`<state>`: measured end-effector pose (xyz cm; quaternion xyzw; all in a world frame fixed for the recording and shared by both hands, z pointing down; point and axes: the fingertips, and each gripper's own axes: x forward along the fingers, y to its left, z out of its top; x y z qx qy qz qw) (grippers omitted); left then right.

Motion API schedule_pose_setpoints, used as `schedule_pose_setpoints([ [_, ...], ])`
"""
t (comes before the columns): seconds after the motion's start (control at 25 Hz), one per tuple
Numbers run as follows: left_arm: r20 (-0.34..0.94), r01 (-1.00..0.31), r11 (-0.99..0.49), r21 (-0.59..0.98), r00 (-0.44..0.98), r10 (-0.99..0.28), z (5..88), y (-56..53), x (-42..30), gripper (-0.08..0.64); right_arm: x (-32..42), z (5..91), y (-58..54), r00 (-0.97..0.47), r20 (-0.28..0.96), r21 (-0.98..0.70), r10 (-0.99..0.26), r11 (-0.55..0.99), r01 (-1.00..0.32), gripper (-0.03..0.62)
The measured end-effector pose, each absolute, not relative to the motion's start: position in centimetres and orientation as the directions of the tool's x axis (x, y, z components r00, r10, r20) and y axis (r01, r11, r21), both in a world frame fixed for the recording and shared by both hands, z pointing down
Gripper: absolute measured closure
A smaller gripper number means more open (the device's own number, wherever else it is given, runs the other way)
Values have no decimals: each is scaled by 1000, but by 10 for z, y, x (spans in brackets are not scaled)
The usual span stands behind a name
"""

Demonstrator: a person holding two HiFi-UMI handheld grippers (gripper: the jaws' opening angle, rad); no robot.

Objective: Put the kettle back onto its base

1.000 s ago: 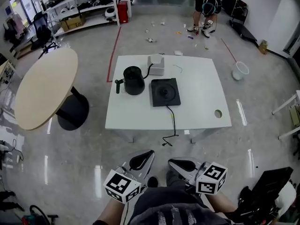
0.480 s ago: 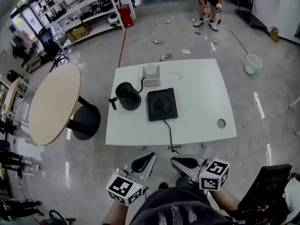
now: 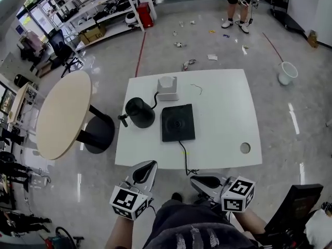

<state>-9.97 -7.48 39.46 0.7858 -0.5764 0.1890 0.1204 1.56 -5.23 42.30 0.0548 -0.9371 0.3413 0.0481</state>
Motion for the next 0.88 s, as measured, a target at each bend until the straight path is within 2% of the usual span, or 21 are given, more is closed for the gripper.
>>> schedule_pose_setpoints([
  [0.36, 388, -961, -271, -52, 230, -892, 400, -120, -178, 558, -23, 427, -91, -980, 161, -602, -120, 775, -194, 592],
  [0.64, 433, -965, -215, -151, 131, -892, 435, -167, -292, 557, -77, 433, -112, -955, 242, -605, -172, 743, -287, 592],
  [0.68, 454, -961, -225, -160, 131, -881, 444, -173, -305, 522, -84, 436, -114, -952, 254, -603, -170, 742, -293, 592],
  [0.76, 509, -953, -252, -169, 134, -850, 465, -185, -328, 340, -98, 439, -118, -948, 272, -604, -166, 737, -303, 592],
  [0.88, 572, -946, -268, -183, 119, -811, 500, -203, -358, 277, -114, 444, -123, -940, 299, -605, -166, 729, -321, 592],
])
